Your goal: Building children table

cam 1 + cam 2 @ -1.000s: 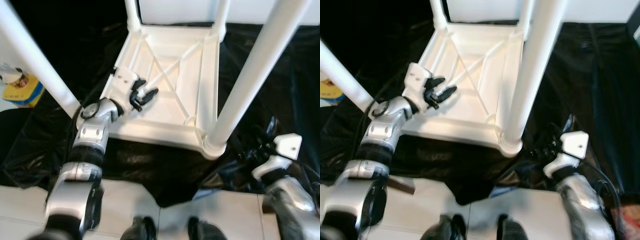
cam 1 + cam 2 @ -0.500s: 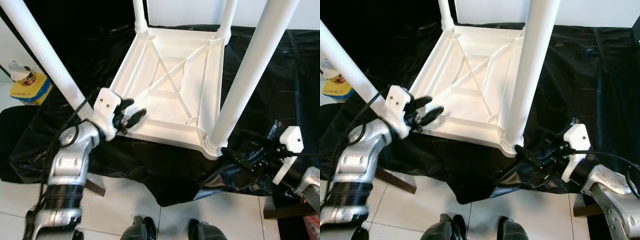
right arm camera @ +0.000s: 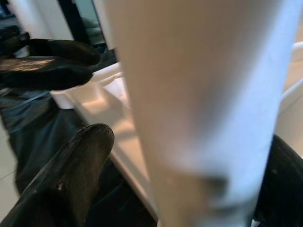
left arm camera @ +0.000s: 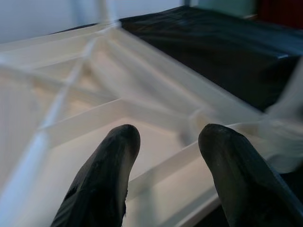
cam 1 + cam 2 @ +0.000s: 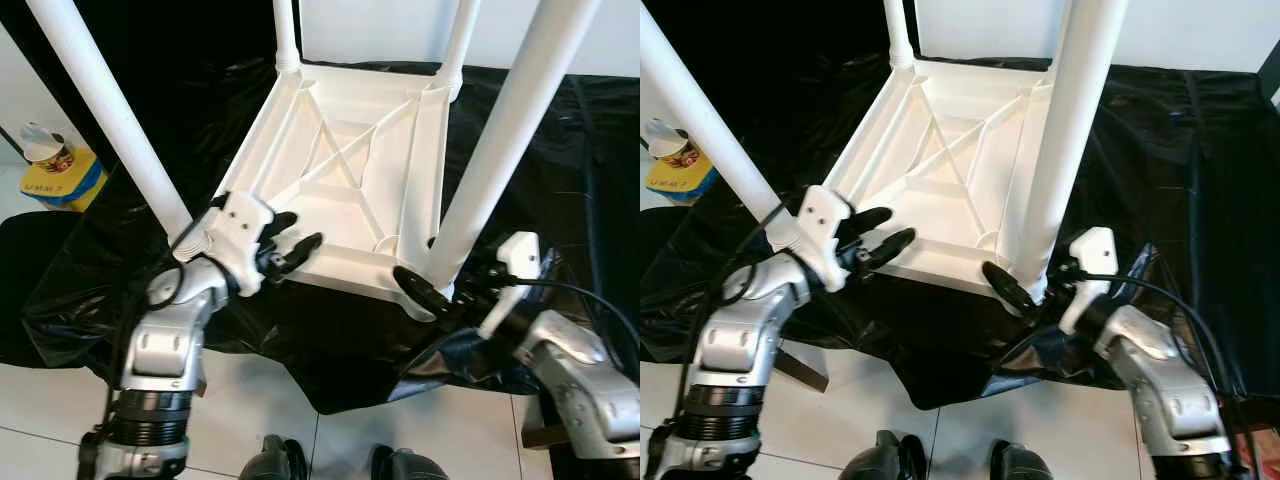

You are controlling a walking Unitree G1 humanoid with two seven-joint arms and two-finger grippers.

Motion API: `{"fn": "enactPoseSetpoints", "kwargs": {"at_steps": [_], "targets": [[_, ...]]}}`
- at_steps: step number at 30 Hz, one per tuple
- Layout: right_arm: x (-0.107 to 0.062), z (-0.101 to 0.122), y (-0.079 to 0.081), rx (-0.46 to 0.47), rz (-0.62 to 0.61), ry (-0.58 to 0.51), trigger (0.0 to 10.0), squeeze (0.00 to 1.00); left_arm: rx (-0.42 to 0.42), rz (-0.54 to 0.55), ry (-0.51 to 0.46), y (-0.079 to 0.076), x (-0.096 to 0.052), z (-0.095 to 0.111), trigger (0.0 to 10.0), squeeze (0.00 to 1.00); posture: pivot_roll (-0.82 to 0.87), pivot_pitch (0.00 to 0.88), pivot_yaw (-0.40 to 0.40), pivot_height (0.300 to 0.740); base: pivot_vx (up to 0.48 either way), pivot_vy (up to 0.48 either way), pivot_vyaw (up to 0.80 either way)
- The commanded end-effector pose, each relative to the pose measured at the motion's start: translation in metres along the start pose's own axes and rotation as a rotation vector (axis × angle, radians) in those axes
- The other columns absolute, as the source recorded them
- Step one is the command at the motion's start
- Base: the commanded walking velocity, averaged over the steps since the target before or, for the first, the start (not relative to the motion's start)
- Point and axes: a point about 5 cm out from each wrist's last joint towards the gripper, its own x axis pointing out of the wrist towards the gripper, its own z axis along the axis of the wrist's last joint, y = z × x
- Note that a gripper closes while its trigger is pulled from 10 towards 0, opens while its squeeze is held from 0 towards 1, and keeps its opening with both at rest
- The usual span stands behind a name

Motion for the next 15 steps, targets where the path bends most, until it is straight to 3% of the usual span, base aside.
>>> {"fn": "enactPoseSetpoints", "kwargs": {"at_steps": [1,5,6,15], "targets": [[0.004,-0.007,0.0,-0.001,-0.024,0.009,10.0,0.0,-0.014,0.154,0.012,0.006,0.006,-0.004,10.0,0.0,-0.08,0.112,0.011,0.74,0.0,0.0,0.0],[0.008,-0.012,-0.009,-0.008,-0.116,0.003,10.0,0.0,-0.052,0.145,-0.017,0.0,0.02,0.0,10.0,0.0,-0.1,0.106,0.013,0.74,0.0,0.0,0.0],[0.009,-0.015,-0.014,-0.013,-0.176,-0.01,10.0,0.0,-0.078,0.114,-0.036,-0.009,0.027,0.0,10.0,0.0,-0.11,0.104,0.016,0.74,0.0,0.0,0.0],[0.014,-0.019,-0.03,-0.044,-0.282,-0.045,10.0,0.0,-0.128,0.024,-0.043,-0.031,0.044,-0.003,10.0,0.0,-0.13,0.096,0.019,0.74,0.0,0.0,0.0]]}}
